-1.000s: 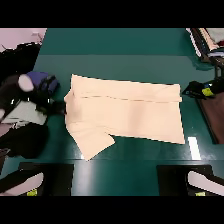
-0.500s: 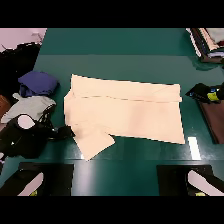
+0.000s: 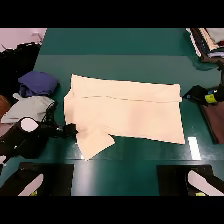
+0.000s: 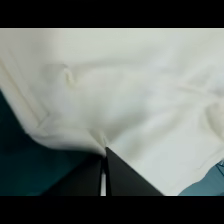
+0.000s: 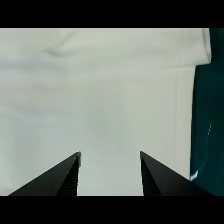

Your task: Fold the shirts.

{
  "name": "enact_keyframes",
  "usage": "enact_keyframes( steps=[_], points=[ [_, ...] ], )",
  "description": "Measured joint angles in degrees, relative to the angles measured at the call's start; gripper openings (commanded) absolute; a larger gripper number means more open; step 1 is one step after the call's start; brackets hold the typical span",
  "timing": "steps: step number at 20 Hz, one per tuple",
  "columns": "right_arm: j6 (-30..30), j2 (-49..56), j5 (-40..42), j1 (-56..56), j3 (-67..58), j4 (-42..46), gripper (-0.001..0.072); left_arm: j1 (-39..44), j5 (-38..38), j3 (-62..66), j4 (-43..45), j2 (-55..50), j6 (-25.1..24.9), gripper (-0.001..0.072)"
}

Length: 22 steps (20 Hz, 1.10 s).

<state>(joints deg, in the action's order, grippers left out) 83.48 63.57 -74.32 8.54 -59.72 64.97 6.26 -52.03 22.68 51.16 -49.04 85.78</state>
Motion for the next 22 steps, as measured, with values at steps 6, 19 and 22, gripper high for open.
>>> enact_keyframes(
  steps=[6, 19, 22],
  points=[
    [0.0, -0.1, -7.5, 10.3, 13.3, 6.1, 0.0554, 0.4, -2.6, 3.5, -0.5, 0.0, -0.8, 0.0027],
    [-1.6, -0.2, -4.4, 17.6, 28.0, -0.1, 0.0015, 0.5, -3.7, 4.5, -0.6, 0.1, -0.9, 0.0023],
    [-3.6, -0.3, -6.6, 17.6, 27.9, -0.3, 0.0014, 0.5, -7.0, 5.2, 0.9, 0.5, -0.8, 0.0022]
  ],
)
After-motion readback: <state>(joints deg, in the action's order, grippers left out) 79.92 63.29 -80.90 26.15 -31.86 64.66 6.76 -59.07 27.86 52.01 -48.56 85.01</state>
